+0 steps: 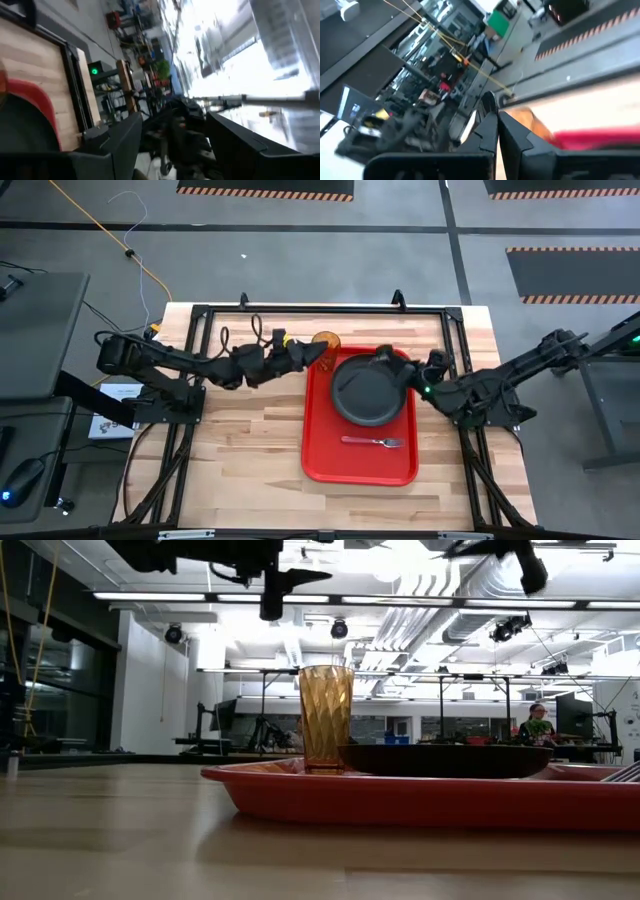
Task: Pick and place plate/cup/fork/spoon on tray
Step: Put the black spoon on the red tray to the bottom of the pink fork, then return to Home Position
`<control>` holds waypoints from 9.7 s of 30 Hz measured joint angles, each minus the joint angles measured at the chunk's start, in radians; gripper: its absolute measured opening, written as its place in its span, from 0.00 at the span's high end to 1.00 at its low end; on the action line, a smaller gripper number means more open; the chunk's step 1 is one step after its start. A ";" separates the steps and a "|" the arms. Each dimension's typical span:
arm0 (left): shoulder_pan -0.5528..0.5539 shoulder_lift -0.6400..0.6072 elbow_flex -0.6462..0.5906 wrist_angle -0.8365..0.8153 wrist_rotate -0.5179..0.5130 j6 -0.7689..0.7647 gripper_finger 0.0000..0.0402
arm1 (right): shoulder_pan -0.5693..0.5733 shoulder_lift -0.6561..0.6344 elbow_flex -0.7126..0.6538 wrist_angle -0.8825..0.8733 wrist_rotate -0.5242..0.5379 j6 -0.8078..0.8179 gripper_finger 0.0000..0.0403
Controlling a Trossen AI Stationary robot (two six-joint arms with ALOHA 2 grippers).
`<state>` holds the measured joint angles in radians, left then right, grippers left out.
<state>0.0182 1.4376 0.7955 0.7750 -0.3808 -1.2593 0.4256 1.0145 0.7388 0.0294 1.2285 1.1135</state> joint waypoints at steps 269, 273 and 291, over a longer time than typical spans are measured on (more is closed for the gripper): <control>-0.066 -1.051 -0.492 -0.285 0.495 0.842 1.00 | 0.024 -0.080 0.000 0.110 -0.472 -0.250 0.63; -0.087 -1.059 -0.608 -0.186 0.494 0.816 1.00 | 0.024 -0.080 0.000 0.111 -0.496 -0.250 0.63; -0.031 -1.376 -0.784 -0.433 0.511 0.755 1.00 | 0.024 -0.080 0.000 0.110 -0.505 -0.250 0.63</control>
<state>-0.0127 0.0619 0.0111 0.3424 0.1298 -0.5041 0.4492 0.9344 0.7391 0.1396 0.7235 0.8635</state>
